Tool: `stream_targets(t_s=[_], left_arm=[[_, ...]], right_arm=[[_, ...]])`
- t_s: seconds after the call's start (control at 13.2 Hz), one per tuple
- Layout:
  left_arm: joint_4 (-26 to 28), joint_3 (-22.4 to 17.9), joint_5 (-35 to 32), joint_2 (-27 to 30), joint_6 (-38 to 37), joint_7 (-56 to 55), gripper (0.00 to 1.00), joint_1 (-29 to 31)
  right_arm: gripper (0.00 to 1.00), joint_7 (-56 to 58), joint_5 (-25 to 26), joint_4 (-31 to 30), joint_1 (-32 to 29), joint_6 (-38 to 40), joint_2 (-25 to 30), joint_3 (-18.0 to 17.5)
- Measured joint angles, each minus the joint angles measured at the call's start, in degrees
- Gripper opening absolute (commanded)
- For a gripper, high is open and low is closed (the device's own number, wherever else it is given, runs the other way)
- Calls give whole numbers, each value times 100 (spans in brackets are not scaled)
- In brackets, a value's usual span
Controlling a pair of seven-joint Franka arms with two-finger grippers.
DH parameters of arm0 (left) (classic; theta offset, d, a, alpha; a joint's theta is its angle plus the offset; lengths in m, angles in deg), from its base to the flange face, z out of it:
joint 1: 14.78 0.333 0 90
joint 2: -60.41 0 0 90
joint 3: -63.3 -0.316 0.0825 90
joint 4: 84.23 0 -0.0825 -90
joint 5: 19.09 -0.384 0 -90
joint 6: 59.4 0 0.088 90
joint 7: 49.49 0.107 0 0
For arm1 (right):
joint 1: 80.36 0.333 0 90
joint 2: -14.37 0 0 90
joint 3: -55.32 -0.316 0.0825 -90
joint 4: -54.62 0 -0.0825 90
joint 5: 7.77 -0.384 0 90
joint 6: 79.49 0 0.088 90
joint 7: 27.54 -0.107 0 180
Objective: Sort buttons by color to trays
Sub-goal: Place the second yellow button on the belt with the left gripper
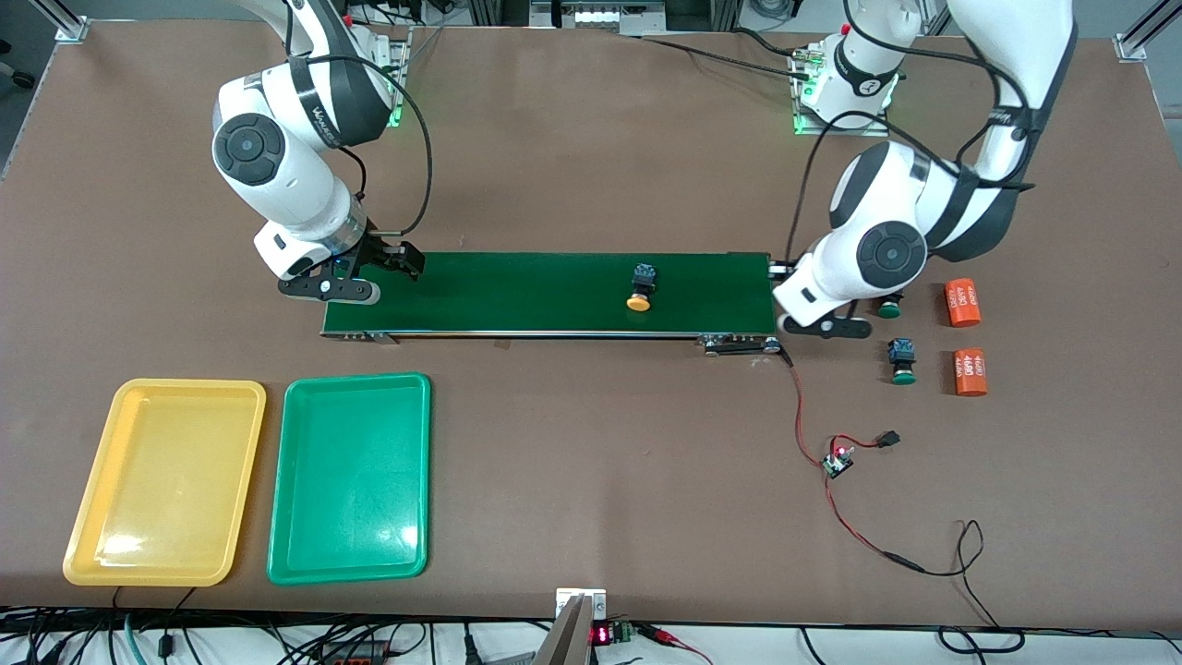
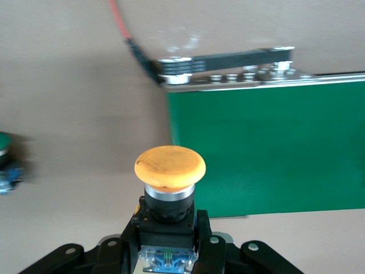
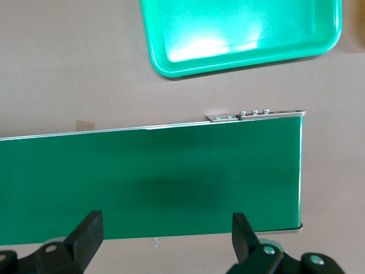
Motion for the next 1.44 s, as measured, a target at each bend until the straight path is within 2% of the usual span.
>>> stream_targets(t_s=[0.15, 0.23, 0.3, 0.38, 0.76, 0.91, 1.21, 1.44], left_arm=[[-141, 19, 125, -389, 315, -376, 19, -317], [-174, 23, 125, -561, 514, -714, 24, -554], [-189, 24, 125, -708, 675, -993, 70, -765], [-201, 24, 125, -818, 761, -1152, 100, -884], [-346, -2, 124, -890, 768, -1580, 100, -813], [-593, 0, 126, -881, 634, -1648, 100, -810], [-1526, -56, 63, -864, -442, -1689, 100, -766], [-2021, -165, -777, -860, -1296, -1343, 100, -439]], right_arm=[[100, -26, 0, 0, 7, -1, -4, -2], [100, -115, 0, 0, 10, -2, -7, -4], [100, -204, 0, -1, 17, -11, -14, -7], [100, -232, 0, -1, 37, -50, -32, -12], [100, -336, 0, -1, 235, -339, -186, -29], [100, -366, 0, -1, 236, -347, -196, -28], [100, -777, 0, 0, 330, -382, -218, -31], [100, -1261, -1, 0, 514, -499, -243, -35]])
